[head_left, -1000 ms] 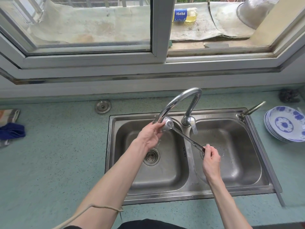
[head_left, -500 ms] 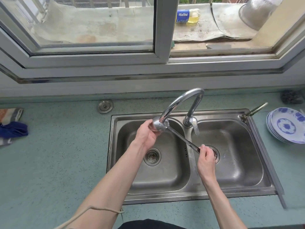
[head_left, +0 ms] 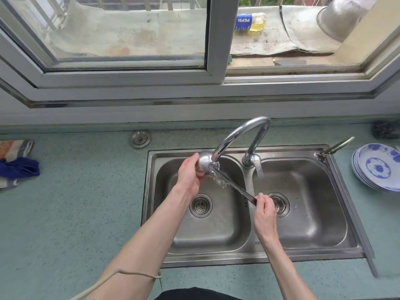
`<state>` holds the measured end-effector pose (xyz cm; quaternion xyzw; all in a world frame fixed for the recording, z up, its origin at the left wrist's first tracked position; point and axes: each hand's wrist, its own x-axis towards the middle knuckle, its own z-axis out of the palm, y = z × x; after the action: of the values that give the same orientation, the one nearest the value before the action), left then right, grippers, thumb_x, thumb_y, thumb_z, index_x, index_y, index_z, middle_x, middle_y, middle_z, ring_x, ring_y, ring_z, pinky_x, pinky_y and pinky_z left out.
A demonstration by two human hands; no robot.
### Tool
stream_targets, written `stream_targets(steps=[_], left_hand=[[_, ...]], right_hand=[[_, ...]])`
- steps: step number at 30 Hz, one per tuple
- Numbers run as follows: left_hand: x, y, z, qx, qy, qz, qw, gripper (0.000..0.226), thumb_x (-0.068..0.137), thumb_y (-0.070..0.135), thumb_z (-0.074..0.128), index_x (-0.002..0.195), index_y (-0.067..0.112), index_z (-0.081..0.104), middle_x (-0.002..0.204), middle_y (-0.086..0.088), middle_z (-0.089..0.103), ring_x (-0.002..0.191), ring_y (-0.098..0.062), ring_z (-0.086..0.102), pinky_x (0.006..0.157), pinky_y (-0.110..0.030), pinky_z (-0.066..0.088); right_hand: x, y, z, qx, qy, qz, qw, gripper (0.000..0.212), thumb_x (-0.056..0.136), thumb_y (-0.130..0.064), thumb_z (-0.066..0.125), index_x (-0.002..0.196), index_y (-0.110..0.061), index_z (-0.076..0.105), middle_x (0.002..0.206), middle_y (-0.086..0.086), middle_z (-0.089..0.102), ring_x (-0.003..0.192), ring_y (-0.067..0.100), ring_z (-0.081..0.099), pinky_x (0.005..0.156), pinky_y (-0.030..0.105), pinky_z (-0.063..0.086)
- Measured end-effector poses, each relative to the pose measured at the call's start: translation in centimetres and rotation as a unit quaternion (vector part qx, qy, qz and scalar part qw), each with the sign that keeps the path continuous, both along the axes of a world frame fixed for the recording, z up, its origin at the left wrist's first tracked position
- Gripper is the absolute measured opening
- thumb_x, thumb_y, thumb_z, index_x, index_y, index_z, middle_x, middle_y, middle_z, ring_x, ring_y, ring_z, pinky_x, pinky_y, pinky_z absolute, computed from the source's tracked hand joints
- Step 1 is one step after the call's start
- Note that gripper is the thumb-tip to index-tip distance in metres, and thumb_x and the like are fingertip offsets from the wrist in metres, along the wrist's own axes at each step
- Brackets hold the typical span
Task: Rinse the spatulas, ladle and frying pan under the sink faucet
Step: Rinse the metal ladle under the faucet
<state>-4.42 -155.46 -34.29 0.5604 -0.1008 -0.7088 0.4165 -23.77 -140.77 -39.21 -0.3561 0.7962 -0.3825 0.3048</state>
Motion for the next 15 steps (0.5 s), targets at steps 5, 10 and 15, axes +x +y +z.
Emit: stream_targets(steps=[5,10,15], left_hand=[[-0.2,0.0,0.0,0.043,-0.029,0.044,0.998,0.034,0.108,0.021,0.043,0.075,0.016,0.05,0.058,-0.005,0.042,0.044,-0.014,0.044,0.057,-0.03,0.055],[0.3,0.4,0.0,0.048,0.021,0.046,0.998,0.03,0.106,0.016,0.05,0.079,0.009,0.061,0.064,-0.009,0.068,0.067,-0.023,0.066,0.078,-0.039,0.058],[0.1,0.8,0.6,0.032,0.043,0.03,0.998,0.01,0.09,0.014,0.075,0.083,0.015,0.069,0.065,0.0,0.066,0.059,-0.013,0.066,0.066,-0.027,0.058]], right_hand=[[-0.5,0.1,-0.1,0.016,-0.016,-0.003,1.0,0.039,0.111,-0.031,0.04,0.083,-0.012,0.061,0.087,0.007,0.061,0.088,0.024,0.055,0.083,0.043,0.042],[-1.1,-0.5,0.3,0.003,-0.084,-0.052,0.995,0.04,0.108,-0.033,0.052,0.078,-0.01,0.065,0.064,-0.01,0.051,0.067,0.012,0.044,0.071,0.037,0.038],[-1.5,-0.8,1.4,-0.013,-0.08,-0.049,0.996,0.04,0.108,-0.035,0.051,0.078,-0.011,0.065,0.066,-0.006,0.051,0.068,0.013,0.044,0.071,0.036,0.039]])
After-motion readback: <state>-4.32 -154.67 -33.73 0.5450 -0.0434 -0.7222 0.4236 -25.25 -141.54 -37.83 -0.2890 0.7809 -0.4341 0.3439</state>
